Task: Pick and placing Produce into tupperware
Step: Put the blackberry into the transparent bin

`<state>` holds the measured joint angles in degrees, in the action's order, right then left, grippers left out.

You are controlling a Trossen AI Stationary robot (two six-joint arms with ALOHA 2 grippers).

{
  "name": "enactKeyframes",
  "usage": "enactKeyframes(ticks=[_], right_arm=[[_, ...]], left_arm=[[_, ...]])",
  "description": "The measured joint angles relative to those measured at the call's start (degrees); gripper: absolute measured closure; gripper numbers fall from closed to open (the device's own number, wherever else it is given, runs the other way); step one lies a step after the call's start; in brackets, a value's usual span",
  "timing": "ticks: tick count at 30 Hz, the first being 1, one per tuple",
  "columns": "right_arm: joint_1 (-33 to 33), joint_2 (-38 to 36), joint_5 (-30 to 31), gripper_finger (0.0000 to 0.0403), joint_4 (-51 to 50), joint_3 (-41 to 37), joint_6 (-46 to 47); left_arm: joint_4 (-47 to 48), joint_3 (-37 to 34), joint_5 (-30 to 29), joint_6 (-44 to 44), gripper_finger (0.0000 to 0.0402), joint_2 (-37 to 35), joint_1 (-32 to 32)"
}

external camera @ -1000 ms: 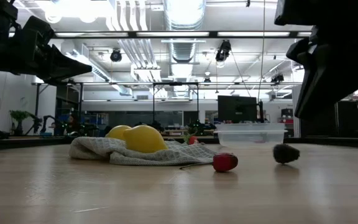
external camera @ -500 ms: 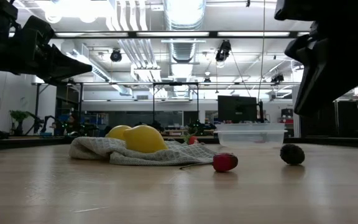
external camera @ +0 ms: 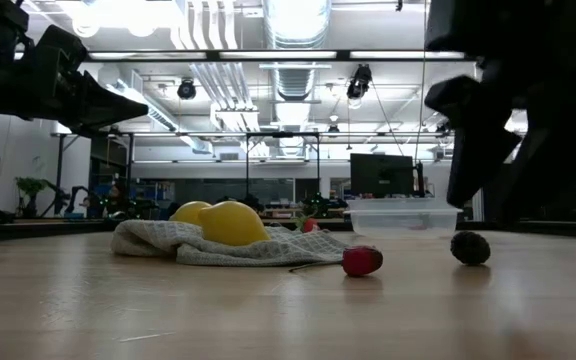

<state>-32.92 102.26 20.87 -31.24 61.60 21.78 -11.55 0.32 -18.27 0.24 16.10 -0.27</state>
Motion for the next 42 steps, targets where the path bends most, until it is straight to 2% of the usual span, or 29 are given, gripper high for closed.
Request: enactKeyframes(ticks=[14,26,34,42], right_arm=[[2.3,1.8,-1.8,0.0167,0.5,-2.1,-1.8],[2.6,1.9,-2.0,0.0170,5.6,-3.8,-2.3],[2.6,1.9,-2.0,0.0193,6.7,-4.5,-2.3],[2.6,1.9,-3.0,0.0236,7.0,-4.7,-2.3]], left_arm=[[0.0,0.0,0.0,0.0,0.0401,0.1,0.0],[0.0,0.0,0.0,0.0,0.0402,0.3,0.0],[0.1,0.0,0.0,0.0,0.0402,0.3,0.0],[0.1,0.0,0.0,0.0,0.0402,0.4,0.0]])
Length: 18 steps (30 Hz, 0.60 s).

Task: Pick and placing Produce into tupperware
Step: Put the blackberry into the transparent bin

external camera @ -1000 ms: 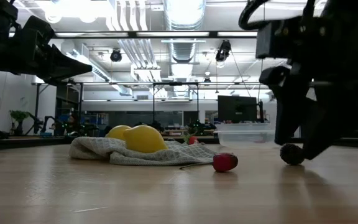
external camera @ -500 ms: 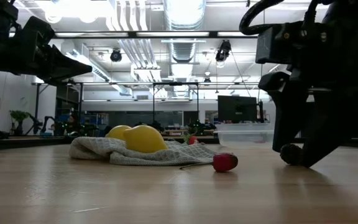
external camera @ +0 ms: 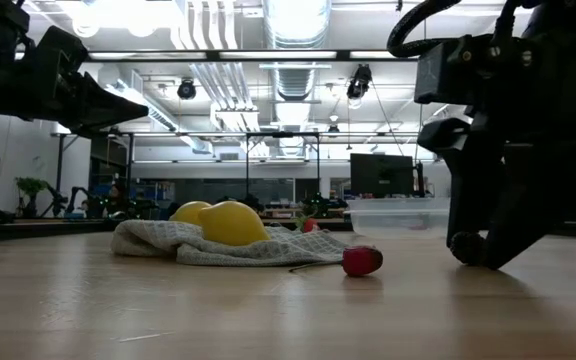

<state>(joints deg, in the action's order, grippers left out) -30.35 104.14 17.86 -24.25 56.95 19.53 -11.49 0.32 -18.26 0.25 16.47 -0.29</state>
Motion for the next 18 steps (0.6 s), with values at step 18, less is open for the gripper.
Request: enactKeyframes(ticks=[18], right_arm=[[0.0,0.0,-0.2,0.0320,0.0,-0.1,1.5]], left_arm=[[0.0,0.0,0.0,0.0,0.0401,0.0,0.0]])
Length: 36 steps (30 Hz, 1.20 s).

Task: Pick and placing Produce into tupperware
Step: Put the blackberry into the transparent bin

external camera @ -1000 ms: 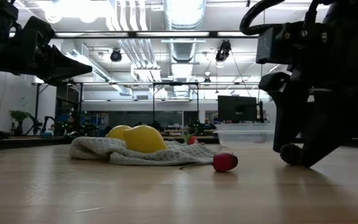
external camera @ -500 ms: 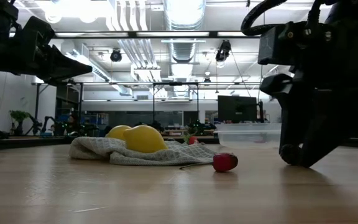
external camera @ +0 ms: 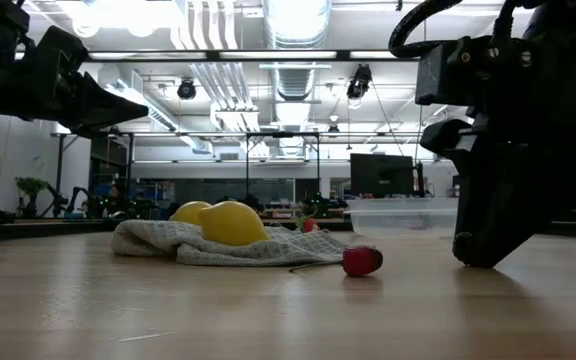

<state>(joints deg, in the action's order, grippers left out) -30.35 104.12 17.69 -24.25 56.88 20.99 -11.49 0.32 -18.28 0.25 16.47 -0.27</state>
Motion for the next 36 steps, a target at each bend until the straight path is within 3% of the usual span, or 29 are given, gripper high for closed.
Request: enactKeyframes(ticks=[24,36], right_arm=[[0.1,-1.0,0.6,0.0328,0.1,0.9,0.0],[0.9,-9.6,10.2,0.0328,-7.0,0.9,0.0]], left_arm=[[0.0,0.0,0.0,0.0,0.0401,0.0,0.0],[0.0,0.0,0.0,0.0,0.0402,0.0,0.0]])
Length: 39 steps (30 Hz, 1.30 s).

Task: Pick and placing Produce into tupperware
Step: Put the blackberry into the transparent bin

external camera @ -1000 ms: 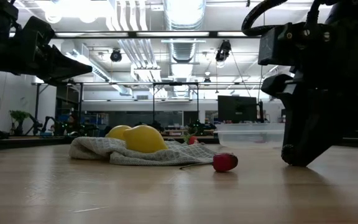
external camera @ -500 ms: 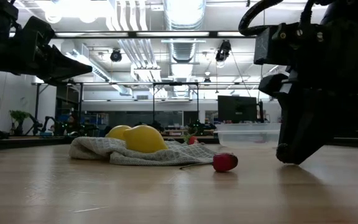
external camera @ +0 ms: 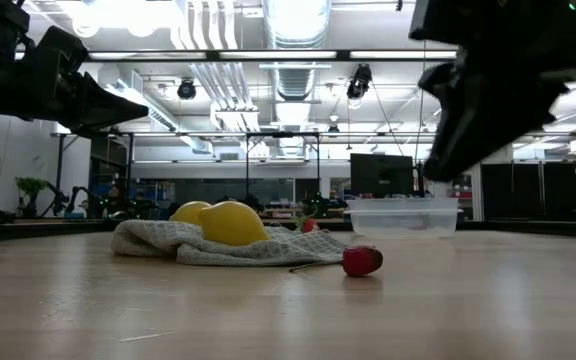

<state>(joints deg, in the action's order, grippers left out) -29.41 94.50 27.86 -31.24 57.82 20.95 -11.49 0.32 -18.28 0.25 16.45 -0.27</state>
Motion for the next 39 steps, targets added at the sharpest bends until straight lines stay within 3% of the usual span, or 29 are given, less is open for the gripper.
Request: enactKeyframes(ticks=[7,15,22,29,39], right_arm=[[5.1,-7.5,3.7,0.0328,-5.5,0.0,-3.6],[16.7,-16.8,3.8,0.0328,-7.1,0.0,-12.4],[29.4,-22.4,-1.1,0.0329,-7.2,0.0,-21.5],[42.0,-21.7,-10.2,0.0329,-7.2,-0.2,-26.1],[54.4,-13.1,-19.0,0.0329,-8.0,-0.6,-27.6]], left_arm=[[0.0,0.0,0.0,0.0,0.0402,0.0,0.0],[0.0,0.0,0.0,0.0,0.0402,-0.1,0.0],[0.0,0.0,0.0,0.0,0.0402,-0.1,0.0],[0.0,0.0,0.0,0.1,0.0402,-0.1,0.0],[0.0,0.0,0.0,0.1,0.0402,-0.1,0.0]])
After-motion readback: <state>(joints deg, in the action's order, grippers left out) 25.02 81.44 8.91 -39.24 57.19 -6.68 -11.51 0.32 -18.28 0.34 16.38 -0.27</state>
